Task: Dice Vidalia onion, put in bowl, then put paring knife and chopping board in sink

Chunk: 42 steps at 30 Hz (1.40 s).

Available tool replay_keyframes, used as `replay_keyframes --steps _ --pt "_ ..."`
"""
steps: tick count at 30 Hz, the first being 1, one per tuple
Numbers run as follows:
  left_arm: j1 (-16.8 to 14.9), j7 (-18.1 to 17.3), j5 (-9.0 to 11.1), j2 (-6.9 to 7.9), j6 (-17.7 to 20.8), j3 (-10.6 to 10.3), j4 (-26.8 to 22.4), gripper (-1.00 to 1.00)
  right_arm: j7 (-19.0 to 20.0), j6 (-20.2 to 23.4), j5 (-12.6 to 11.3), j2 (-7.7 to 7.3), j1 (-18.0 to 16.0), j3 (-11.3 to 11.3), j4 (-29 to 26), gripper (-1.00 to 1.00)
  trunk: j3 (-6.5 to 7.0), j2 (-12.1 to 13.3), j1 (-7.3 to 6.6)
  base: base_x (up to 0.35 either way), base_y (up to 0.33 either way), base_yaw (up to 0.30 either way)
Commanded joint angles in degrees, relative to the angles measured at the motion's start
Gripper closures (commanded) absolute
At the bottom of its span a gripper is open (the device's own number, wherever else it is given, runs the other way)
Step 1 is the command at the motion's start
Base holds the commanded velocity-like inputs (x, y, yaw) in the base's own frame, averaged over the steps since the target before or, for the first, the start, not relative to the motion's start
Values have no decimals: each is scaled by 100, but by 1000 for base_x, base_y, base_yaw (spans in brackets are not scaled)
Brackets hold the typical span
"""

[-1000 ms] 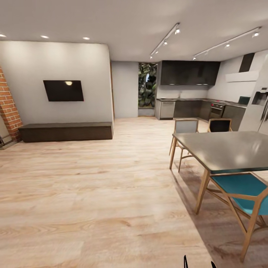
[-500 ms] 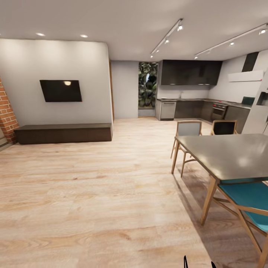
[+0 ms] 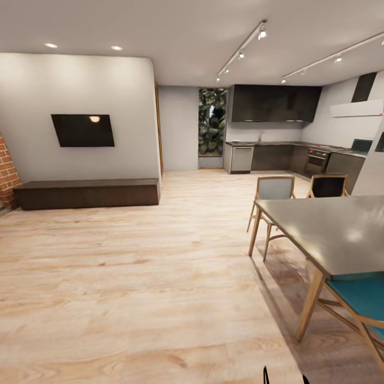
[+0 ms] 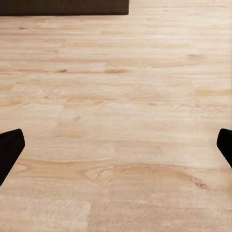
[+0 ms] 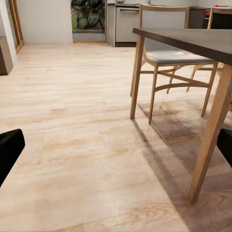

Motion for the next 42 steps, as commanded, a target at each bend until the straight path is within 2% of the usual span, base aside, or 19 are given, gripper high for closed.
replay_keyframes --steps 1,42 --pt "0 2 35 3 -10 -8 -2 -100 -53 6 44 -1 1 5 -4 -100 -3 -2 4 322 0 0" --pt "0 2 35 3 -11 0 2 -100 -48 6 52 -1 1 5 0 -100 -3 -2 4 322 0 0"
